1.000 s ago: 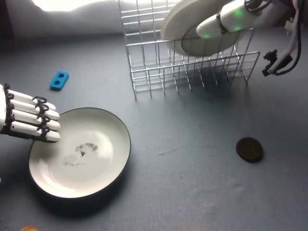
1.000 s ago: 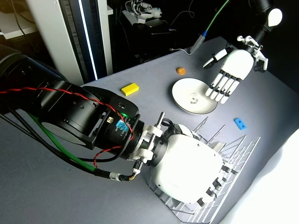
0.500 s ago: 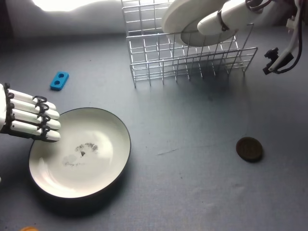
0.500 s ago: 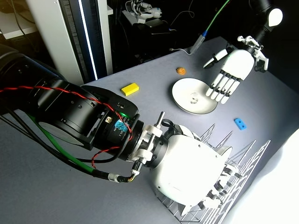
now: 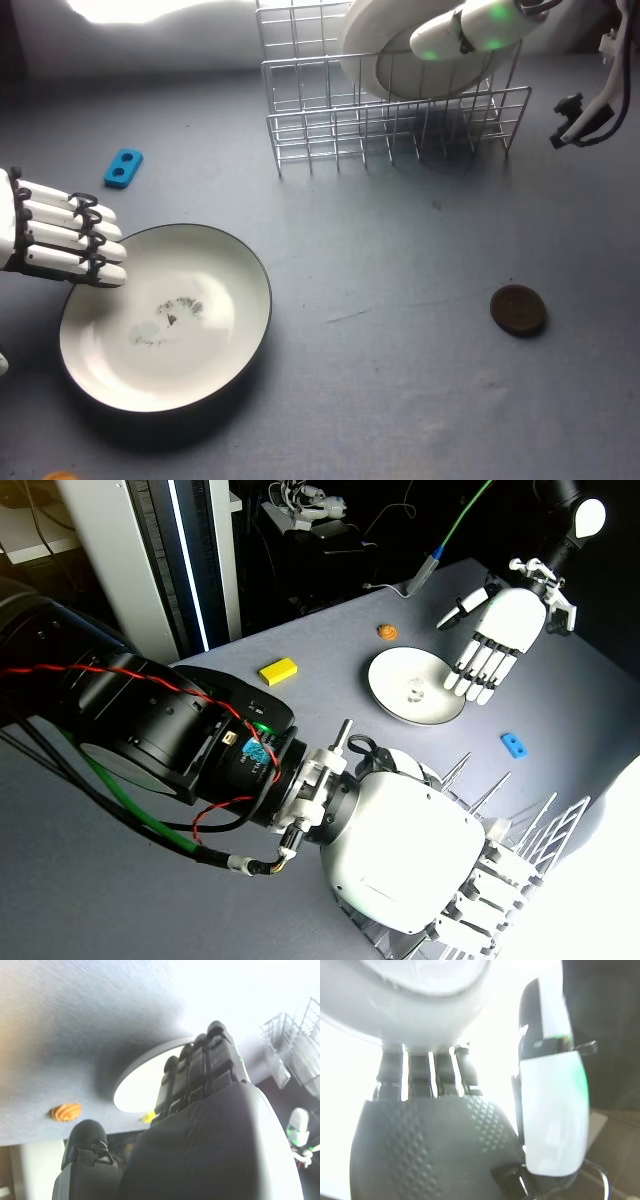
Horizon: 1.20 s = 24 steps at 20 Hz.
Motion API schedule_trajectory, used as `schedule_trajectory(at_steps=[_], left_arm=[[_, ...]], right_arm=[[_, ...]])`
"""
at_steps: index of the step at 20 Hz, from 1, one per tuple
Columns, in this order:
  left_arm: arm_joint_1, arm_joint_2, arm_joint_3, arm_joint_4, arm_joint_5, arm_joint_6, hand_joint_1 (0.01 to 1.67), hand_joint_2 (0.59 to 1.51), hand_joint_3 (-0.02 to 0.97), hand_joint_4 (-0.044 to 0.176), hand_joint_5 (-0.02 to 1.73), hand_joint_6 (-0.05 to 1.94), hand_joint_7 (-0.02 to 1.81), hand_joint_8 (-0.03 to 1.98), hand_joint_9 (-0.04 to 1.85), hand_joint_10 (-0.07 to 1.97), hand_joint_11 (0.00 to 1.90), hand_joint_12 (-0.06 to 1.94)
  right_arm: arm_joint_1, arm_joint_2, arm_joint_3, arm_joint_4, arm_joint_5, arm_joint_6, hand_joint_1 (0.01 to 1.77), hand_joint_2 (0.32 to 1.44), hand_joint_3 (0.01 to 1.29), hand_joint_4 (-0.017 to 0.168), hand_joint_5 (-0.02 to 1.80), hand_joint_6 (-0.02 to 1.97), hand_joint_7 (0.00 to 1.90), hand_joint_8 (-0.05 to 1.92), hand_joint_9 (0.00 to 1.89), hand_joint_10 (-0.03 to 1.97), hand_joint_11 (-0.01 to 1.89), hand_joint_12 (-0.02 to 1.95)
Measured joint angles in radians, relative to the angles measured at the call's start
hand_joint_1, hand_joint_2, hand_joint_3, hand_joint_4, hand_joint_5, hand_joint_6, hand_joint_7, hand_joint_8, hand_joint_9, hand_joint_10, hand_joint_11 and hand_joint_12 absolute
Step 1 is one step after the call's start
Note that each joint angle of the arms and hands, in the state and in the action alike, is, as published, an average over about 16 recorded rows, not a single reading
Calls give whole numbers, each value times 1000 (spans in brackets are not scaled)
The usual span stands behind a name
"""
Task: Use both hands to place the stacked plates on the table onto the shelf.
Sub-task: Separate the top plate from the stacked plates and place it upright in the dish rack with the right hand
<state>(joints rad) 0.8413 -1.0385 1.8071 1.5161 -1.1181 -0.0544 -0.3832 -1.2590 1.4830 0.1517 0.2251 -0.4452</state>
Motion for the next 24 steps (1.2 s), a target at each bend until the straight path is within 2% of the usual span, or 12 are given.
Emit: schedule_trajectory(at_steps=[3, 17, 20, 24], left_arm=[[0, -1, 1, 1, 2, 0, 15, 1140, 21, 4, 19, 6, 17, -12, -9, 5, 15, 2], [0, -1, 1, 6, 3, 0, 15, 1136, 21, 4, 19, 6, 17, -11, -6, 5, 15, 1], [0, -1, 1, 7, 3, 0, 15, 1133, 21, 4, 19, 5, 17, -10, -6, 6, 15, 2], [0, -1, 1, 7, 3, 0, 15, 1132, 21, 4, 19, 5, 17, -10, -6, 7, 15, 2]], right_arm=[[-2, 0, 0, 0, 5, -2, 1067, 1008, 14, -10, 127, 1197, 108, 1560, 92, 1642, 23, 1754], [-18, -2, -2, 4, 18, -1, 1112, 1009, 14, -8, 78, 1150, 55, 1443, 66, 1497, 17, 1586], [-21, -3, -4, 4, 22, -1, 1117, 1007, 14, -6, 100, 1043, 71, 1322, 68, 1403, 19, 1519], [-23, -3, -6, 4, 27, -1, 1120, 997, 14, -5, 144, 782, 113, 1062, 88, 1222, 21, 1412]])
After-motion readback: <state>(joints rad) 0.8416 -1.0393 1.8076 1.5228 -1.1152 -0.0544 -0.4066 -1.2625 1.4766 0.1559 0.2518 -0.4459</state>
